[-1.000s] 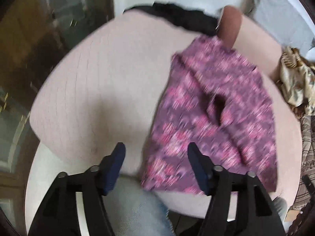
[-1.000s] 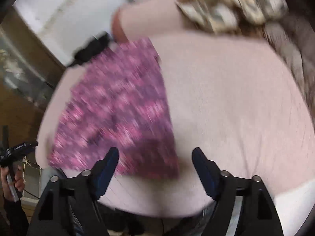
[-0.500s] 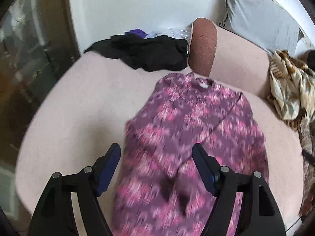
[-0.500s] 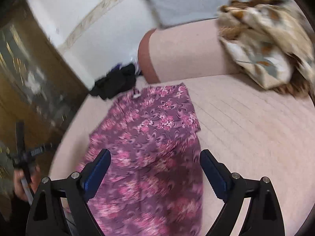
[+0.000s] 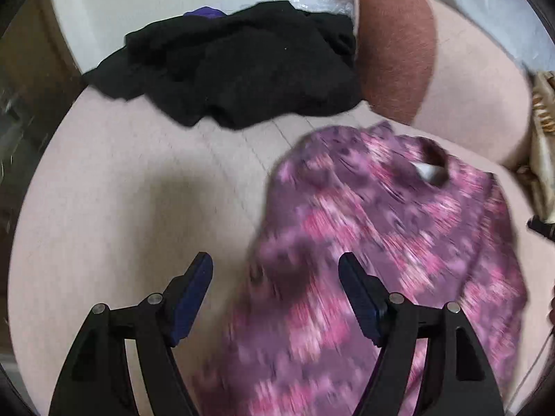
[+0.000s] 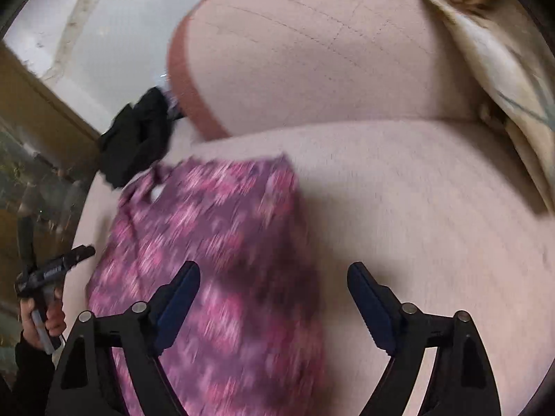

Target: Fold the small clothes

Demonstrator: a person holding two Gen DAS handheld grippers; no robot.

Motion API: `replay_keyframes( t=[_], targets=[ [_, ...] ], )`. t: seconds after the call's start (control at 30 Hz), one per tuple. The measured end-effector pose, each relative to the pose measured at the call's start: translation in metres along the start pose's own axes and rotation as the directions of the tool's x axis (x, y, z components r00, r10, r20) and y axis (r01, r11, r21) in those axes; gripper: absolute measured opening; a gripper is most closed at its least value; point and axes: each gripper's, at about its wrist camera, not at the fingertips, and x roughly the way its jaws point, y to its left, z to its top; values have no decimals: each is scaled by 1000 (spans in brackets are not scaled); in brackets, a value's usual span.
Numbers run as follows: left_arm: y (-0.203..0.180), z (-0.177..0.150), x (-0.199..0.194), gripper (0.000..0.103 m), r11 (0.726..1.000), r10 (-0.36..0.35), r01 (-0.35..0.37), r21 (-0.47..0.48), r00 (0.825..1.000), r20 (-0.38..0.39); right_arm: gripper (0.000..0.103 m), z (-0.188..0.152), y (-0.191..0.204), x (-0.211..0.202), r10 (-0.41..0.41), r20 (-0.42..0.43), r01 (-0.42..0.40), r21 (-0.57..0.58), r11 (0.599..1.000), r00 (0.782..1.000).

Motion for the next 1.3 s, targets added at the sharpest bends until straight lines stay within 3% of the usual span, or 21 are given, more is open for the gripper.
replay_keyframes(
  t=[0.1, 0.3, 0.4, 0.43, 0.47, 0.5, 0.53, 0.6, 0.77, 0.9, 1.07, 1.17, 1.3],
  targets=[
    [0, 21, 28, 74, 1000, 17, -17, 12, 1000, -13, 71, 34, -8, 32, -7, -18, 8, 24, 1000, 1000],
    [-6, 45, 57, 73, 1000, 14, -14, 22, 1000, -2, 68, 54, -3, 74, -52, -66, 50, -22, 998, 996],
    [-13, 51, 62, 70, 999, 8, -9, 34, 1000, 10, 54, 55, 1, 86, -101, -67, 97, -58, 994, 993],
    [-16, 53, 62, 61, 999, 3, -4, 48, 1000, 14, 43, 56, 4, 88, -121, -60, 117, -67, 991, 991],
    [-19, 54, 61, 42, 998, -7, 6, 57, 1000, 16, 35, 57, 5, 88, -129, -56, 125, -69, 990, 990],
    [-23, 54, 58, 26, 997, -34, 33, 69, 999, 11, 17, 57, 6, 89, -123, -54, 119, -63, 991, 991],
    [-27, 54, 55, 5, 996, -45, 45, 79, 999, 3, 11, 58, 7, 90, -103, -61, 99, -57, 993, 993],
    [-29, 53, 36, 5, 996, -23, 20, 82, 999, 43, 9, 56, 16, 87, -127, -49, 123, -80, 989, 991],
    [-1, 33, -43, 5, 992, -128, 127, 13, 979, 160, 8, 44, 30, 40, -59, 28, 61, -74, 995, 998],
    [10, -13, -125, 5, 977, -210, 209, 30, 953, 217, 8, 9, 46, -31, 7, 98, 6, -122, 993, 995],
    [13, -116, -220, 5, 965, -261, 254, 63, 933, 246, 8, -79, 70, -124, 98, 158, -68, -188, 980, 982],
    [8, -184, -241, 5, 972, -234, 222, 78, 948, 216, 8, -146, 76, -162, 146, 155, -117, -180, 977, 977],
    [-3, -267, -213, 5, 983, -179, 176, 45, 981, 75, 8, -234, 70, -161, 149, 100, -135, -129, 982, 984]
  ],
)
